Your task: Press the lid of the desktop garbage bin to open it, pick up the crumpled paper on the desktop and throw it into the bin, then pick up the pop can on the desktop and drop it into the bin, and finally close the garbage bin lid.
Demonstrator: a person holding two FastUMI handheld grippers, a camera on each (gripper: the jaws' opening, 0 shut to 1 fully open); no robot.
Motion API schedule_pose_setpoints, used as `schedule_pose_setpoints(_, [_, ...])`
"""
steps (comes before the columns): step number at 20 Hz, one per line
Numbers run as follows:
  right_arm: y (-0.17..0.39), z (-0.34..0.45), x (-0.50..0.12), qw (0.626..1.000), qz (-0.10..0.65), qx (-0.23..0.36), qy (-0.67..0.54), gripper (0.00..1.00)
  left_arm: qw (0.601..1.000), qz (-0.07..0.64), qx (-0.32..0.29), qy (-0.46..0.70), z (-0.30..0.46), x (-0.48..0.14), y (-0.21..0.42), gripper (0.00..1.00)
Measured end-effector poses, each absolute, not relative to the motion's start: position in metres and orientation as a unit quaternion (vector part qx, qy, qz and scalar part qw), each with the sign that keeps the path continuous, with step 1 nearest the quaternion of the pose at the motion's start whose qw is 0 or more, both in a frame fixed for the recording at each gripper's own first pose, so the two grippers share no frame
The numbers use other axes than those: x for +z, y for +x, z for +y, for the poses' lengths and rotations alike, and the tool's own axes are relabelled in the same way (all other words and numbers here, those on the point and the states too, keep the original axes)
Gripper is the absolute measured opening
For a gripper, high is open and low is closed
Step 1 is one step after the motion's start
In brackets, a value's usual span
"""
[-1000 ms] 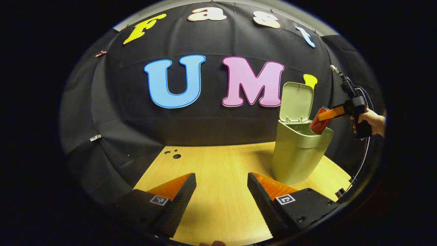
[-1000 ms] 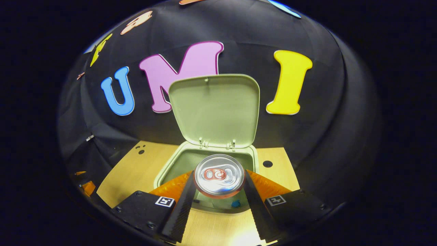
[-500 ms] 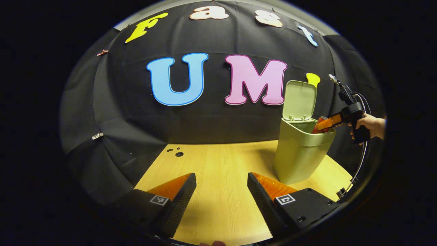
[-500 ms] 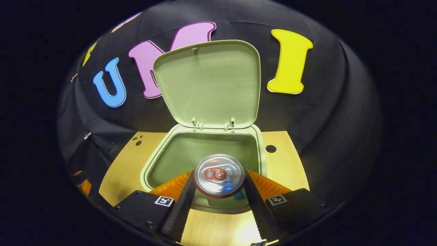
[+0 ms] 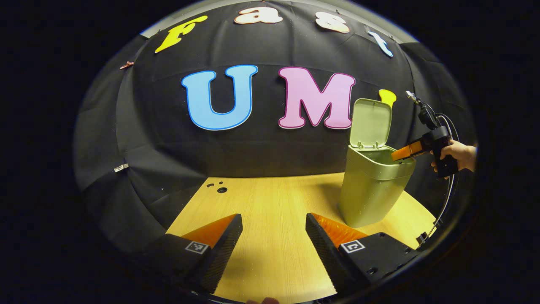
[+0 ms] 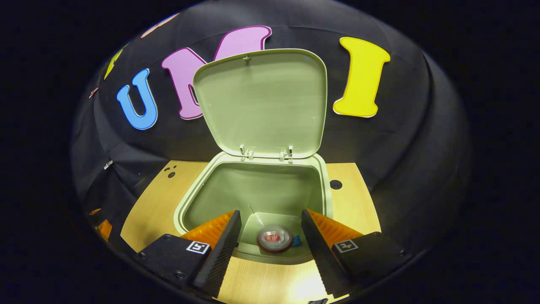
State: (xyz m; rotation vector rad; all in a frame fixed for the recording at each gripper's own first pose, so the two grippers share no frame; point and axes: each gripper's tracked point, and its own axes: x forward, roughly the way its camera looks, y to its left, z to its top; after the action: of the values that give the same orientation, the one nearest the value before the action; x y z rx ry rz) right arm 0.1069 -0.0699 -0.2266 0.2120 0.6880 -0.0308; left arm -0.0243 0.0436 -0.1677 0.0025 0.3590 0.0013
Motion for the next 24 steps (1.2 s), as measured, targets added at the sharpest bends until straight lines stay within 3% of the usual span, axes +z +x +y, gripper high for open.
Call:
schedule_pose_setpoints(6, [0.11,-0.07,-0.199,0.947,0.3,-0.019,0.11,0.97,0.983,0.182,0.002,0.002,0.044,-0.169,-0.026,0.98])
schedule_pose_setpoints(15, [0.152,-0.073,-0.078,0.984,0.171,-0.009,0.056,0.96,0.983,0.183,0.004,0.0,0.039,-0.17,-0.024,0.98])
schedule_pose_setpoints(24, [0.207,-0.081,-0.013,0.993,0.105,-0.018,0.047,0.97,0.984,0.178,0.017,-0.005,0.04,-0.169,-0.025,0.98])
